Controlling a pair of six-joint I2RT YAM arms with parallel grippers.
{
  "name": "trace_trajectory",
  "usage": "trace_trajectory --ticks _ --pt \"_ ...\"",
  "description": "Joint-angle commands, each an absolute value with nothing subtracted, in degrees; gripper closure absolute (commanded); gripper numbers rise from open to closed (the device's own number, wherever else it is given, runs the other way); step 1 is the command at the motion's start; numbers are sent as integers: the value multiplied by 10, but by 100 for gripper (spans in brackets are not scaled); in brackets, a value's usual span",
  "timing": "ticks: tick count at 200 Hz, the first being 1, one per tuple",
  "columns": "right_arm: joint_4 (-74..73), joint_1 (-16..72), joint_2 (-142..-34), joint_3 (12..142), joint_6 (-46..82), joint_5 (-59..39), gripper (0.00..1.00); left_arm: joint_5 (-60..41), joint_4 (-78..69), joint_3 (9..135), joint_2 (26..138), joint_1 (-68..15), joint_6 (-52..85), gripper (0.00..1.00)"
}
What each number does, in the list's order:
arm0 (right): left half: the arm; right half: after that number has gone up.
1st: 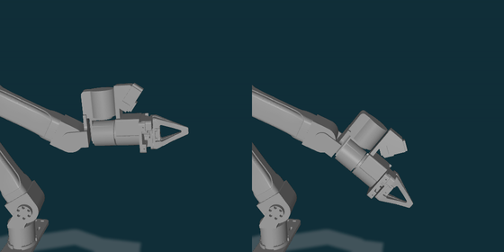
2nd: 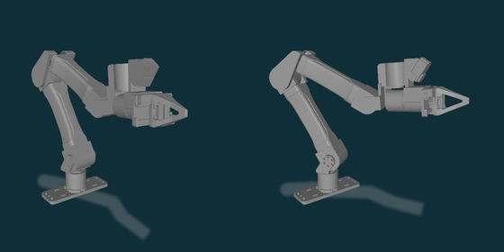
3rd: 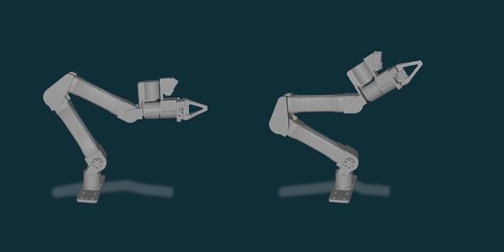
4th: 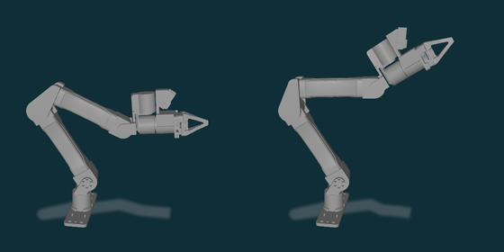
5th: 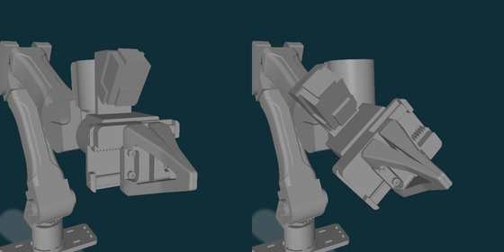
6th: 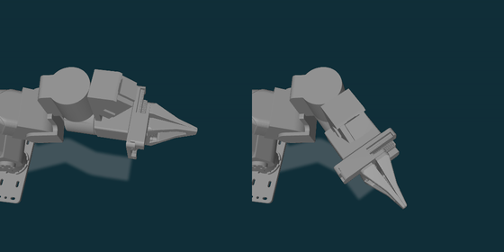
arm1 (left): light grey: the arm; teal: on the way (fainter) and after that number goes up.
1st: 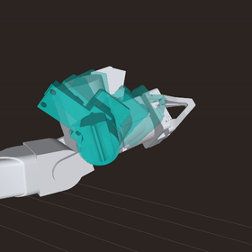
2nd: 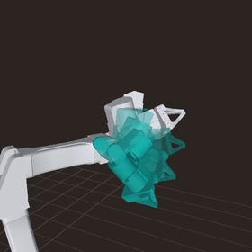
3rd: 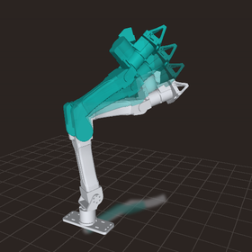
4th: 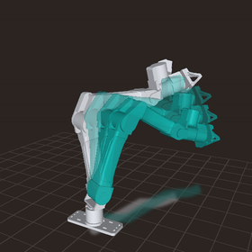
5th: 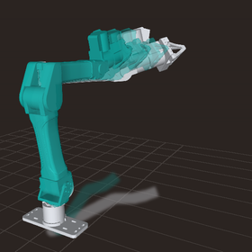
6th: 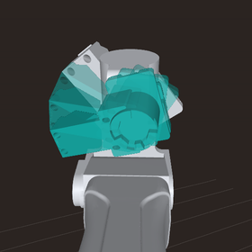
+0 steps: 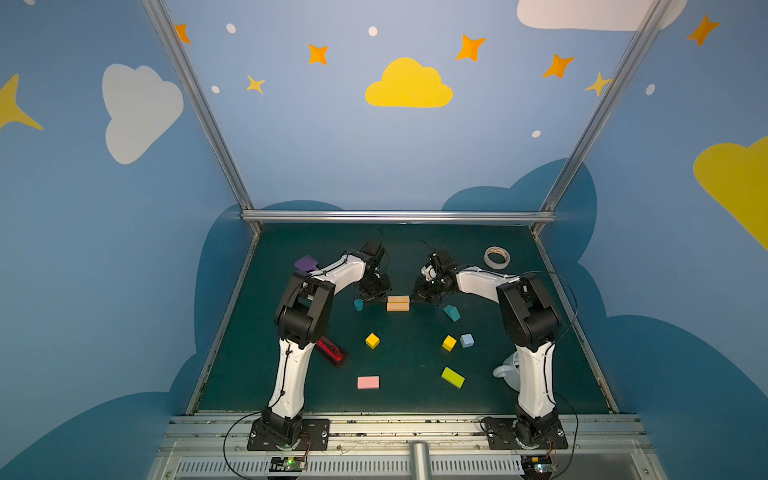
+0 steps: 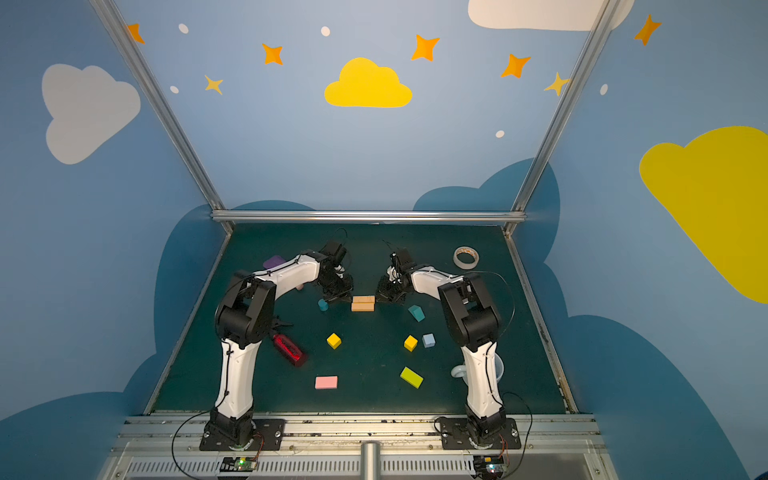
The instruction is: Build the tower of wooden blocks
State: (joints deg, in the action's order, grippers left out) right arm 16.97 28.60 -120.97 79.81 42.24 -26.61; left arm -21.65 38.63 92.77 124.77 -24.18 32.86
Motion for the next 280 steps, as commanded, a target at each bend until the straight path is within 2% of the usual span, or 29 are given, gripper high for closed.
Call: trace_trajectory --ticks 1,280 --pt "174 287 -1205 796 426 -266 100 -208 402 937 1256 -243 325 96" --pt "190 295 -1192 787 429 -238 100 -195 403 925 1264 -251 326 96"
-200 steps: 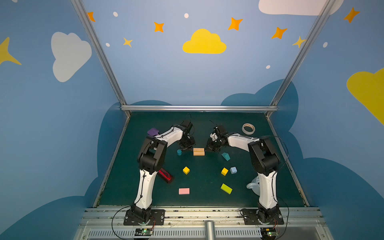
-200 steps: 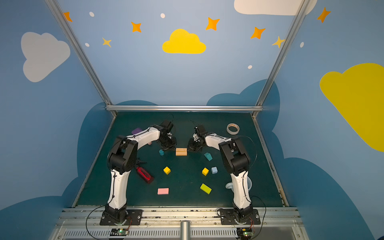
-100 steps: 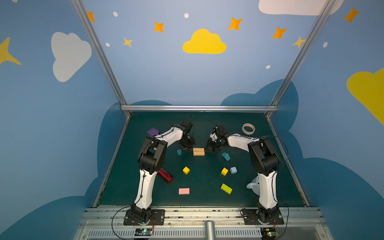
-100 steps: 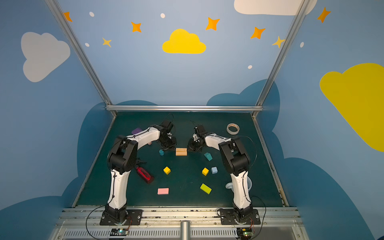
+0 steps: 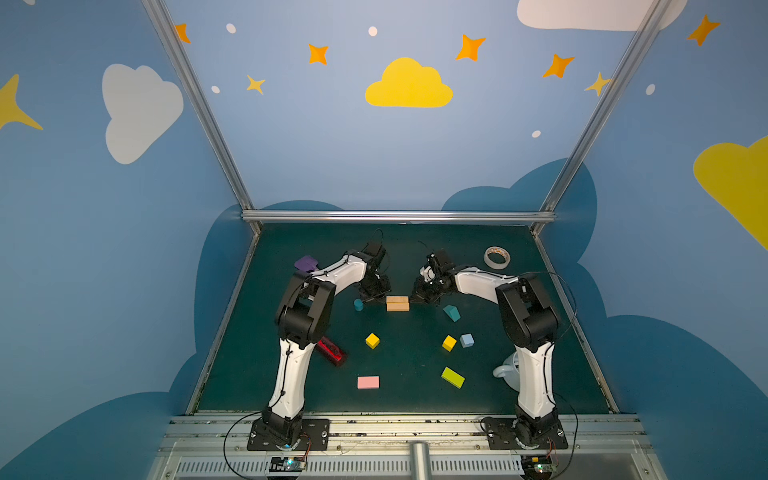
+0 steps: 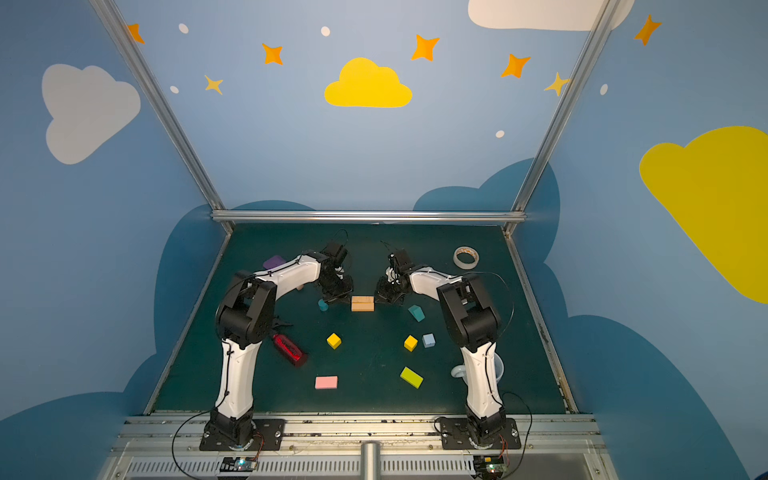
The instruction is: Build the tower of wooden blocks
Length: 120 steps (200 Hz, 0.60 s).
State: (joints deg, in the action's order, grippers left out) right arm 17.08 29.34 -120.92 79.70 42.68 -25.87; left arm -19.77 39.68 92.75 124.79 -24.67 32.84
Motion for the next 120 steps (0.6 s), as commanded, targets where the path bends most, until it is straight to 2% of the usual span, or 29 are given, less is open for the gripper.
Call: trace_trajectory --ticks 1,120 --pt "190 295 -1193 787 429 -238 100 -195 403 926 1264 -251 327 96" --pt "192 295 -1192 786 430 -236 100 -190 416 940 1268 -256 322 96"
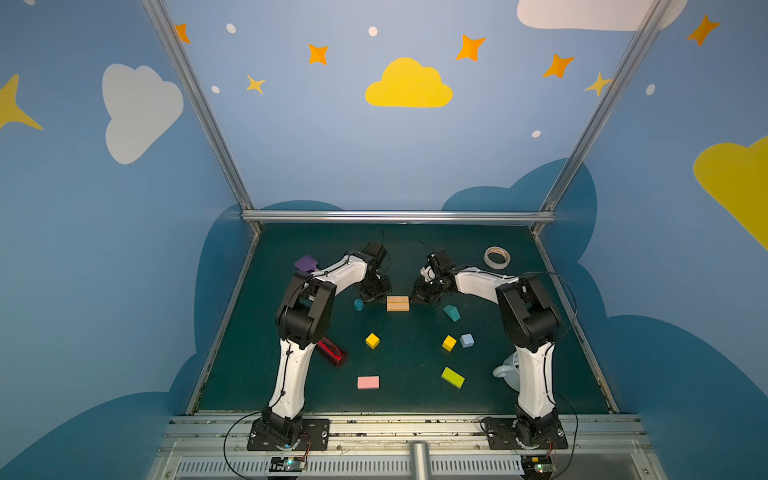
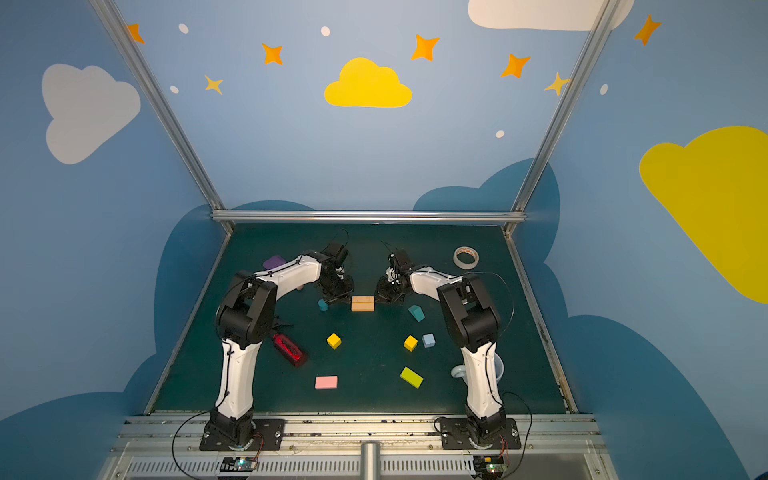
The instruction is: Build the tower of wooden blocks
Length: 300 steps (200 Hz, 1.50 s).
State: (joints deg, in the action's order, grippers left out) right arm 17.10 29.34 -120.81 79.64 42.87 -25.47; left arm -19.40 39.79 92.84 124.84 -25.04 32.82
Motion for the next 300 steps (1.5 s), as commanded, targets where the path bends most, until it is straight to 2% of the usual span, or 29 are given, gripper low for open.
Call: trace_trajectory --ticks 1,37,72,160,228,244,279,300 --pt "192 295 -1192 786 430 -236 100 -189 416 940 1268 -255 322 96" --pt "196 294 -1192 788 430 -234 100 -180 422 940 1270 -255 319 96" --pt "204 292 -1191 788 428 -229 95 -154 434 936 1271 -251 320 96" --pt "206 272 -1166 762 427 -220 95 -149 431 915 1248 -228 316 96" --pt "231 271 -1078 762 401 -226 85 -126 467 971 1180 -226 303 96" --pt "252 272 -1043 760 383 -226 82 -125 472 976 1151 -228 297 96" --pt "327 286 -934 733 316 -198 63 -126 453 939 1055 -242 281 96" --pt "386 298 -873 709 284 -165 55 -126 419 883 980 -252 282 91"
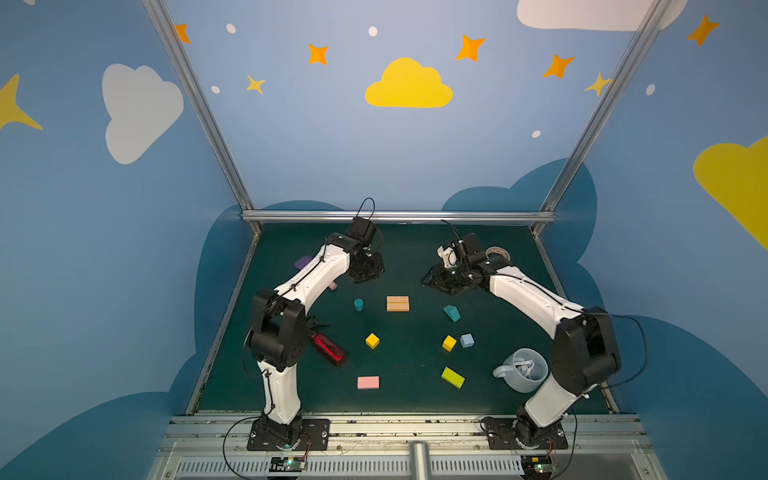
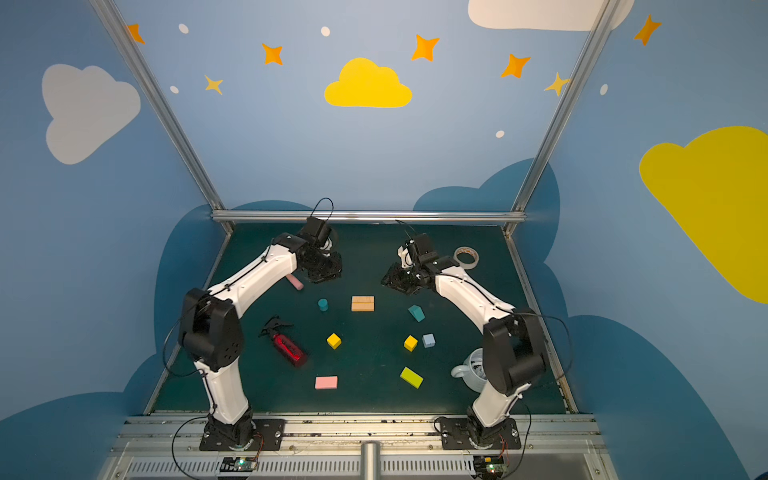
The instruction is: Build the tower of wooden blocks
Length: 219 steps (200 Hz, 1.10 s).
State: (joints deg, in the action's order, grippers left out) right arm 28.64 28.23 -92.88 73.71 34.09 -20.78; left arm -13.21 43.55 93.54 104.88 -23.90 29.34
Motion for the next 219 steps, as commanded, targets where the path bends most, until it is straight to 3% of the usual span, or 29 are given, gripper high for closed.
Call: trace_trajectory --ticks 1,39,69,139,219 --pt "389 299 -870 708 283 -161 55 -126 417 880 977 -253 282 91" --pt "523 359 -795 692 238 -93 36 -127 369 791 848 -275 273 73" --pt "620 420 -785 686 211 -49 30 -126 365 758 776 -304 253 62" --pt "656 507 -796 591 211 -64 25 -84 330 669 653 -341 268 51" --pt "572 533 -849 513 246 -39 25 -73 327 662 635 -359 273 41"
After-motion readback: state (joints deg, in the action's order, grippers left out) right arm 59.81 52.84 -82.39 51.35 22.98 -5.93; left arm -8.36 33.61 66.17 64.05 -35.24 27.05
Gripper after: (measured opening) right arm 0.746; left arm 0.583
